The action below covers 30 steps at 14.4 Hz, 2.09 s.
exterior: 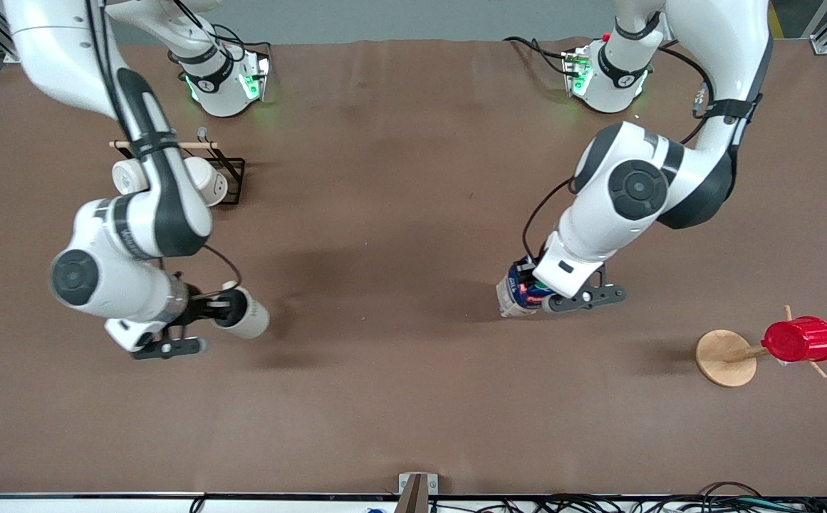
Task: Place cup and milk on table
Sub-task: 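Carry the carton and the mug toward each other at table center, then lower the mug and carton onto the table and open both grippers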
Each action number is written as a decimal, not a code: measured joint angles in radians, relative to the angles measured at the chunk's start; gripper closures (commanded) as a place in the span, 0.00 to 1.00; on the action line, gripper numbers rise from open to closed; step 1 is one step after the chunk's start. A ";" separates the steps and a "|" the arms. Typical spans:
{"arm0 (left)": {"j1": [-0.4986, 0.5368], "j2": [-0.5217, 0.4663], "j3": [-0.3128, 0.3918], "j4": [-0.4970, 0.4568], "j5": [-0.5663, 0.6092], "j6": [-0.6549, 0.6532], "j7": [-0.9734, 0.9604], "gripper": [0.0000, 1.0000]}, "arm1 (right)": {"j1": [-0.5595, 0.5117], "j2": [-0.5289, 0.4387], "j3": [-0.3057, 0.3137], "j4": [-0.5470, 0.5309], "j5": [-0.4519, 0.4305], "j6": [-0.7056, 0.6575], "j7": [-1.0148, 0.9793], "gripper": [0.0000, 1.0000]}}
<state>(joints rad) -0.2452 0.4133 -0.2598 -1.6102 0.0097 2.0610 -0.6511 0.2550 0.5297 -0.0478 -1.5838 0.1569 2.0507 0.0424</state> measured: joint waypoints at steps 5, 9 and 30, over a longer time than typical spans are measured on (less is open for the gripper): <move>-0.056 0.033 0.001 0.044 0.000 -0.021 -0.100 0.80 | 0.251 0.003 0.000 0.003 0.000 0.051 0.363 1.00; -0.111 0.079 0.001 0.081 0.000 -0.021 -0.193 0.80 | 0.379 0.033 -0.001 0.002 0.000 0.131 0.557 1.00; -0.187 0.193 0.000 0.146 0.000 -0.015 -0.252 0.79 | 0.412 0.055 -0.076 0.035 -0.002 0.192 0.674 0.00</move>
<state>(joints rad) -0.4326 0.6062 -0.2596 -1.4644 0.0097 2.0462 -0.9031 0.6667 0.5846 -0.1239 -1.5485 0.1548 2.2429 0.7166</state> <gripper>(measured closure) 0.590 0.097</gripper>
